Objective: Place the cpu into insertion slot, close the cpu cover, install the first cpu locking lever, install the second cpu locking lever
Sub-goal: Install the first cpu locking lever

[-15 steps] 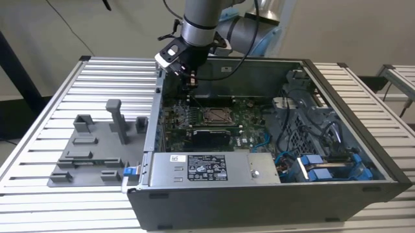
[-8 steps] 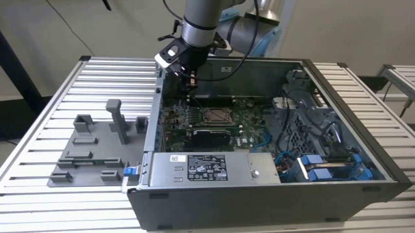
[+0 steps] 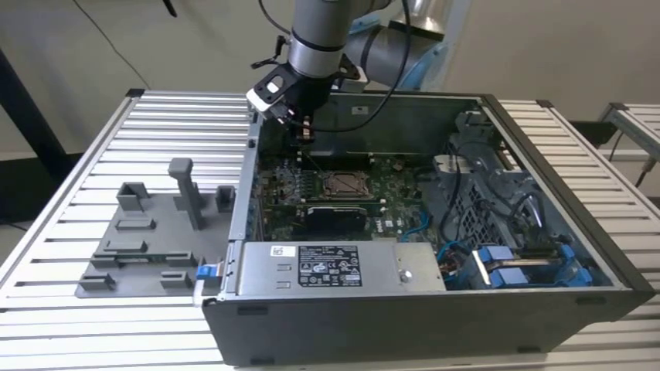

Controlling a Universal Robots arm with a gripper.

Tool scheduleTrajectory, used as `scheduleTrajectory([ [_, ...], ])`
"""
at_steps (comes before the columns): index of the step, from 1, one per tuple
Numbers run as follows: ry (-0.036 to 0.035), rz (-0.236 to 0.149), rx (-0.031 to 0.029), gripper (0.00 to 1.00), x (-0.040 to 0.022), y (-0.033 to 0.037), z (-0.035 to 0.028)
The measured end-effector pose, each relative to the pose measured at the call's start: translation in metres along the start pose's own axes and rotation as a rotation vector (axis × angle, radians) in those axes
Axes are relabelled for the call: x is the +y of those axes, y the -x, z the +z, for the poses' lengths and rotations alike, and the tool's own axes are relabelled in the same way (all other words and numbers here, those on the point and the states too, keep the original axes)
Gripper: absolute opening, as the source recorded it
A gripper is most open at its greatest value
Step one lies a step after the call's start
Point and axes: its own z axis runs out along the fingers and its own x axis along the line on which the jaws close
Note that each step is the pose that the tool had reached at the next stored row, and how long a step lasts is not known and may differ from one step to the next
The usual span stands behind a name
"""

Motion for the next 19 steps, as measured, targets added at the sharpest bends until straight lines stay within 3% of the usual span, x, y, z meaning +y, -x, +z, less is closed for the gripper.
scheduleTrajectory([
  [2,0.0006,0.0,0.0007,0.11,-0.0001,0.0004,0.0001],
  [7,0.0025,-0.002,0.0136,0.11,-0.0015,0.0081,-0.0012],
  [8,0.0037,-0.004,0.0209,0.11,-0.0016,0.0088,-0.0013],
  [9,0.006,-0.006,0.0327,0.11,-0.0018,0.0093,-0.0014],
  [11,0.0125,-0.011,0.0621,0.11,-0.002,0.0105,-0.0015],
  [12,0.0145,-0.013,0.0733,0.11,-0.0022,0.0117,-0.0017],
  [13,0.0152,-0.014,0.0781,0.11,-0.0025,0.0134,-0.0019],
  [19,0.0168,-0.016,0.0875,0.11,-0.0029,0.0154,-0.0014],
])
